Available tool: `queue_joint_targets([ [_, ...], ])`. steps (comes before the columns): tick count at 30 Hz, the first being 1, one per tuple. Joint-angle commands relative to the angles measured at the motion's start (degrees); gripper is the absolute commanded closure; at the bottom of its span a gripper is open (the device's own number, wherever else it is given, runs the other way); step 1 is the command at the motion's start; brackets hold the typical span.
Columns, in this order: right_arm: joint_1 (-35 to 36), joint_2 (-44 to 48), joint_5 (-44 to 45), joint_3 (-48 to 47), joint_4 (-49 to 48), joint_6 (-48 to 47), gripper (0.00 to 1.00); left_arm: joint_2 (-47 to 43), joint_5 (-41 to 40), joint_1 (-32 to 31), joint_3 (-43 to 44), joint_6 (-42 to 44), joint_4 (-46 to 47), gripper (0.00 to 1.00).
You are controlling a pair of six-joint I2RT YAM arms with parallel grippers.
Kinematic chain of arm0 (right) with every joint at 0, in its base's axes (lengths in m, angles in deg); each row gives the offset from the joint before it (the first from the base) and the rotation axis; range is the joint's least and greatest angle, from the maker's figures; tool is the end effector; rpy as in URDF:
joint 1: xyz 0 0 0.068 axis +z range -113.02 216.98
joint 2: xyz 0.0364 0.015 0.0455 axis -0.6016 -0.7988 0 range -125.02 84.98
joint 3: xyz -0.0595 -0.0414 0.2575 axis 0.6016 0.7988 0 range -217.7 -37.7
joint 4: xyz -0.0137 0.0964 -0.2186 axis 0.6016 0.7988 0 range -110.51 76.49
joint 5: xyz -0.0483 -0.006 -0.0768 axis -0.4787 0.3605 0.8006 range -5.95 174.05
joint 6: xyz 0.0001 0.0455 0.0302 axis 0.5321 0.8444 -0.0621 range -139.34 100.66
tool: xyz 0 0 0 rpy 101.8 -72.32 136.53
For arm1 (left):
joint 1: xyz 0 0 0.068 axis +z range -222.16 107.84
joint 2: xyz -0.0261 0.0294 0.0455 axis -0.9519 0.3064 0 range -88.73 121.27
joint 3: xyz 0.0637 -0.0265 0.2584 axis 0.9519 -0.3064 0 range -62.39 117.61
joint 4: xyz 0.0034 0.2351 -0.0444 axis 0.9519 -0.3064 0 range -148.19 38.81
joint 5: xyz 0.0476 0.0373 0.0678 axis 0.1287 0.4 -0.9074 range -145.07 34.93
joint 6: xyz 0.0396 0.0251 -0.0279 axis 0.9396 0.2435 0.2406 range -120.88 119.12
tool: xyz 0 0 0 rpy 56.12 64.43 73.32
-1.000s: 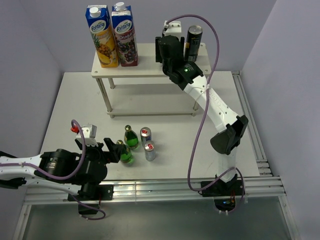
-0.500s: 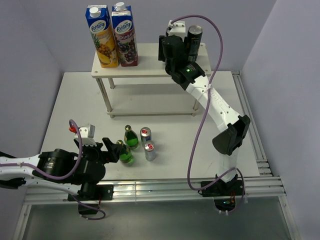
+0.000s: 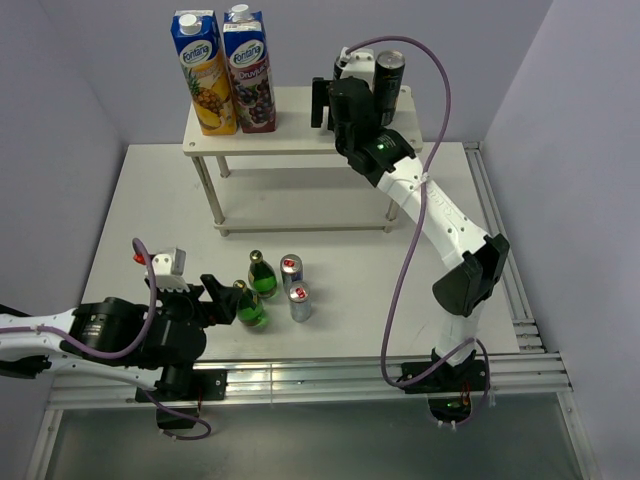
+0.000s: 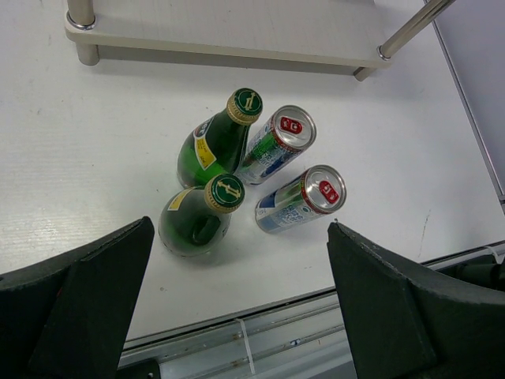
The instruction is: Place and organize the beverage onto the shelf
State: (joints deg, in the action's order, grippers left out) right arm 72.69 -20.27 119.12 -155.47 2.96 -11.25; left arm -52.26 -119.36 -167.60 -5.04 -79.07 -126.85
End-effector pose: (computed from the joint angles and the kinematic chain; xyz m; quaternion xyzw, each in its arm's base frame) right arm 0.3315 0.2123 0.4497 0.0107 0.7600 0.0107 0.6498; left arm 0.0282 -0.0522 0.3286 -0.0381 0.8220 -0.2276 0.5206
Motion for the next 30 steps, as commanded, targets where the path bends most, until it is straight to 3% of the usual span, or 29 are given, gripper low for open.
queue_joint_targets([
  [1,0.1,3.5,-0.1,0.7,-1.0,0.7,0.0,-0.7,-0.2,-0.4,-0.1,1.1,1.1,0.01],
  [14,3.8,11.0,-0.4,7.1,0.8,2.3,0.0,-0.9,-0.2,-0.4,-0.2,1.0,1.2,0.01],
  [21,13.1,20.9,9.7,17.5,-0.5,3.0,0.0,-1.0,-0.1,-0.4,-0.5,1.7,1.9,0.01],
  [26,25.5,38.6,11.9,41.3,-6.2,11.0,0.0,-0.8,-0.1,-0.5,-0.6,1.6,1.9,0.01],
  [30,38.4,52.7,12.0,68.6,-15.3,18.1,0.0,-0.3,-0.1,-0.5,-0.6,2.0,2.2,0.01],
])
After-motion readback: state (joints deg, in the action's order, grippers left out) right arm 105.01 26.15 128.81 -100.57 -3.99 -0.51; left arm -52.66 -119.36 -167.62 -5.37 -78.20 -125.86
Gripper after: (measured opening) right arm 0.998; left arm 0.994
